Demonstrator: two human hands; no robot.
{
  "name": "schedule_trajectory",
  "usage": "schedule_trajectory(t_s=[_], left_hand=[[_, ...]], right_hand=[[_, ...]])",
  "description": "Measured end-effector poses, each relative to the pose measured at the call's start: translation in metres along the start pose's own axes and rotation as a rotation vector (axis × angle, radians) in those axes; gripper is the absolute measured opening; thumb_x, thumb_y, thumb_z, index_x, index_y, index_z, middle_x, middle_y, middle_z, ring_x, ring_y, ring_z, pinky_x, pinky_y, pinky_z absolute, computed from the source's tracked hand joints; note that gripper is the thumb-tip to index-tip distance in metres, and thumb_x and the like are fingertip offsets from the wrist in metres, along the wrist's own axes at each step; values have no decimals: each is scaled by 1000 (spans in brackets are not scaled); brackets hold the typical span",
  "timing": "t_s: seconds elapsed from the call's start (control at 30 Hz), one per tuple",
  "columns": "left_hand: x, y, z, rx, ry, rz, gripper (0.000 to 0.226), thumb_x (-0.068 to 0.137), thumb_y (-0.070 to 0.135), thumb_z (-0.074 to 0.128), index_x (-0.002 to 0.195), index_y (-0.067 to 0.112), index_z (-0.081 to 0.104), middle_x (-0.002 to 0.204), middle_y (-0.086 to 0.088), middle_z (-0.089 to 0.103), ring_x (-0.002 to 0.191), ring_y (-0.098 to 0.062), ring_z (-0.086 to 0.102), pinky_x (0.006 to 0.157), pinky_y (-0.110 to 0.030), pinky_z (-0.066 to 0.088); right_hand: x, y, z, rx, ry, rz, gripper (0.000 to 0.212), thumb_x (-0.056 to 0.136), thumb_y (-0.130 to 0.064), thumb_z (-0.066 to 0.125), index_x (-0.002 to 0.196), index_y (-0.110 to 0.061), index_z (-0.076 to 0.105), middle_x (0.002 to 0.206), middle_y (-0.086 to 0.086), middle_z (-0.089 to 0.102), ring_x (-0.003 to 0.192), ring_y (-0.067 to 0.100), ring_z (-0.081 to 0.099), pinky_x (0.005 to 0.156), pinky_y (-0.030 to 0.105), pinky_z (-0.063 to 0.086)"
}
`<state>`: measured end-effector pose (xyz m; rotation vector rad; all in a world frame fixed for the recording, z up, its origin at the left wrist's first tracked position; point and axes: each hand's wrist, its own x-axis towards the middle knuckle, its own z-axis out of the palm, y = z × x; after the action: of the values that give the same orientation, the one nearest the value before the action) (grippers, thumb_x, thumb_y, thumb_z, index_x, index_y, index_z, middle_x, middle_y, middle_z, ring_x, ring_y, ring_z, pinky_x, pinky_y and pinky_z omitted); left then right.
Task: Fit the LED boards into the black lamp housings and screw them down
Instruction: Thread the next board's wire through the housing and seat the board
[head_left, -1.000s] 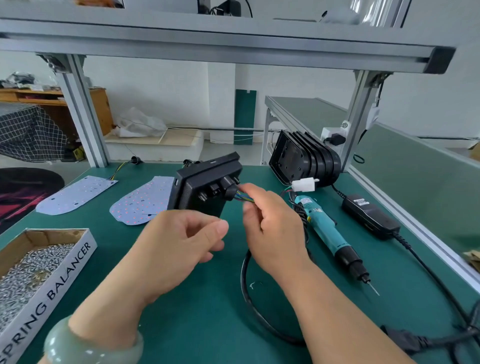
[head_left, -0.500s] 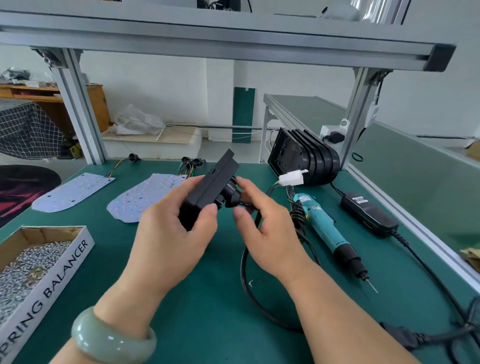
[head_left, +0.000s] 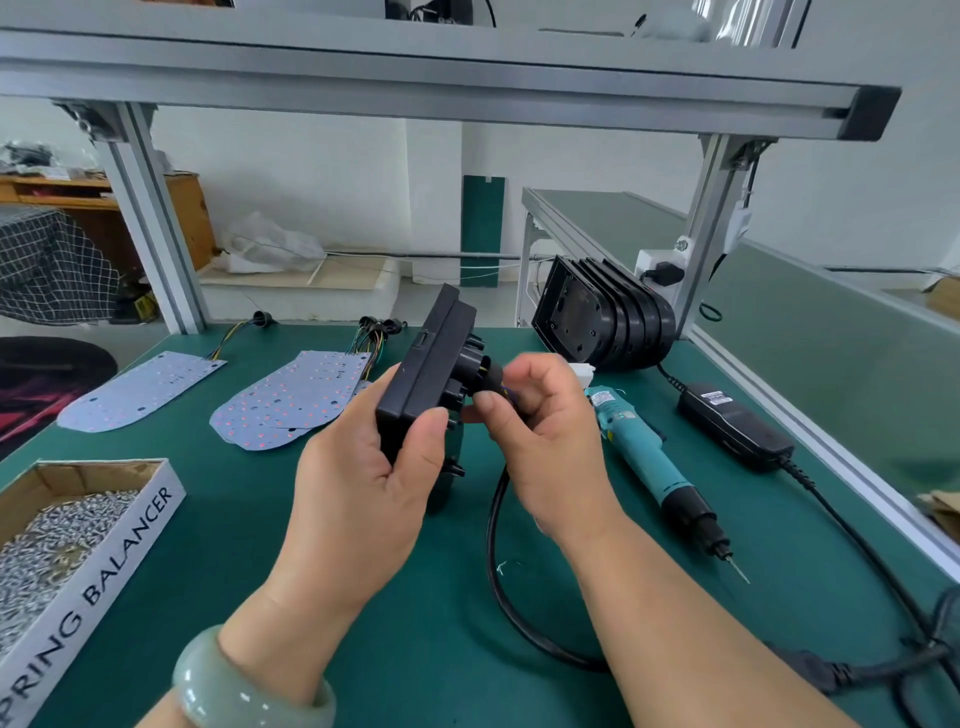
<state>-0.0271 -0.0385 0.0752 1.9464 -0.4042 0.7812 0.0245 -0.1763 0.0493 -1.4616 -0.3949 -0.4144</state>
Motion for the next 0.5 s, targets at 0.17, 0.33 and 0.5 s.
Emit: schedule_trajectory(t_s=[0.17,0.33,0.5], left_hand=[[-1,-1,0,-21,20,0,22,89,24,51,91,46,55,76,35,62,69,11,56,61,1,37],[-2,-2,1,-77,2,5,13,89,36,48,93,43,57,76,31,61,68,7,55,62,-1,38],[-1,-1,0,-117,-21,2,14,90,34,49,98,39,59,79,33,63,73,10,58,66,-1,38]], right_hand=[[2,-3,-1,55,-29,24,31,84,-3,70,100,-29,64,86,-9,72,78,5,66,66,13,47],[3,1,-1,165,21,121,26,79,-3,73,95,-23,67,84,-7,74,78,6,66,68,15,49],[3,0,-3,138,-40,153,20,84,-4,69,97,-19,66,77,-5,73,70,6,66,63,16,49]])
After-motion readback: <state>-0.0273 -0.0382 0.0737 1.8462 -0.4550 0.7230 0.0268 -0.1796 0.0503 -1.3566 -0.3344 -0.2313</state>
